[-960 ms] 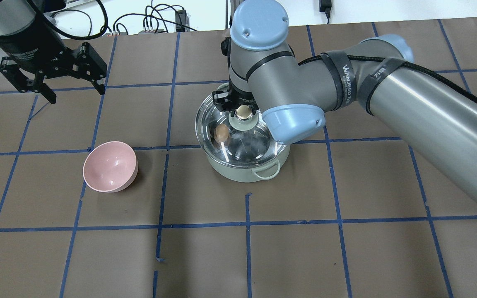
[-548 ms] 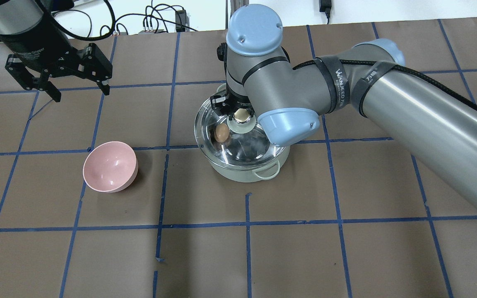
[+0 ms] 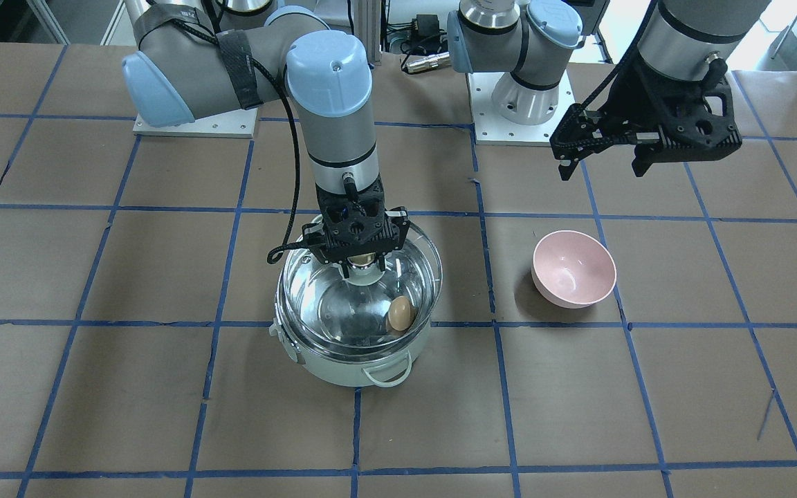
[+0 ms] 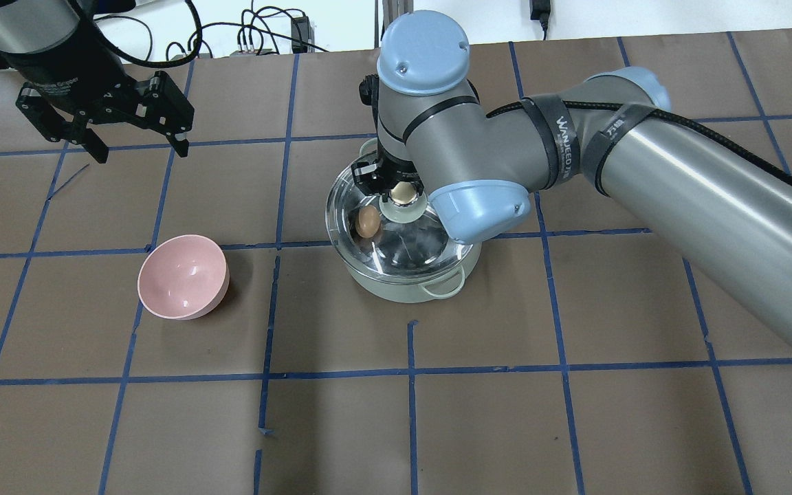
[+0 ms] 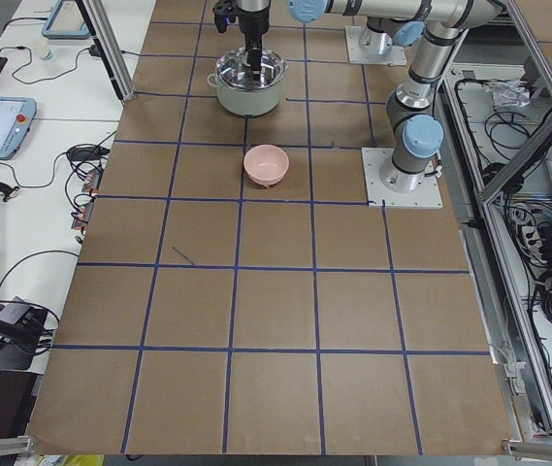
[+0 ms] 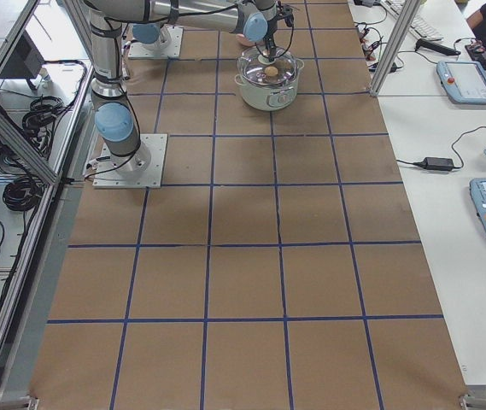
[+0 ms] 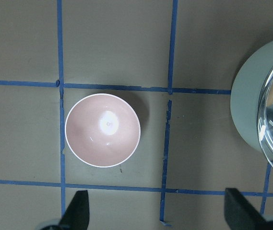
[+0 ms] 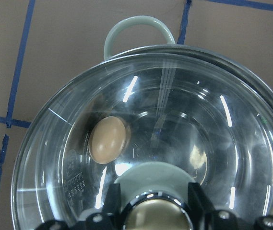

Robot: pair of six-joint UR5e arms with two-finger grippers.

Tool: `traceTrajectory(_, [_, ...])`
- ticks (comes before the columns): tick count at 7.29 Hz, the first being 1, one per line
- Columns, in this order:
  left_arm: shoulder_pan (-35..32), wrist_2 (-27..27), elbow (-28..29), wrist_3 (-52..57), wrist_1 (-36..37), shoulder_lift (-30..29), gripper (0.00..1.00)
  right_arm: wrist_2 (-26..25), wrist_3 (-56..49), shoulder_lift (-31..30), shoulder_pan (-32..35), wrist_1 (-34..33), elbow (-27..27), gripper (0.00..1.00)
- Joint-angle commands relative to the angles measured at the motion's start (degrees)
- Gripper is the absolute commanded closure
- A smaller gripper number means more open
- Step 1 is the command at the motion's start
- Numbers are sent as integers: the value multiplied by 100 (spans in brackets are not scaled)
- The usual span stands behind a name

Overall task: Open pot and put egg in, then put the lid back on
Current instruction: 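Lower the glass lid onto the pot with the right gripper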

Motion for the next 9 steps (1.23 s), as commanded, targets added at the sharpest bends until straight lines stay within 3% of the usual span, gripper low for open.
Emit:
traceTrajectory(1, [-22, -9, -11, 83, 54, 3, 0, 3, -120, 8, -36, -17, -10, 55])
traceTrajectory(9, [-39, -185, -55, -4, 336, -14, 0, 12, -402, 96, -132, -158, -18, 55])
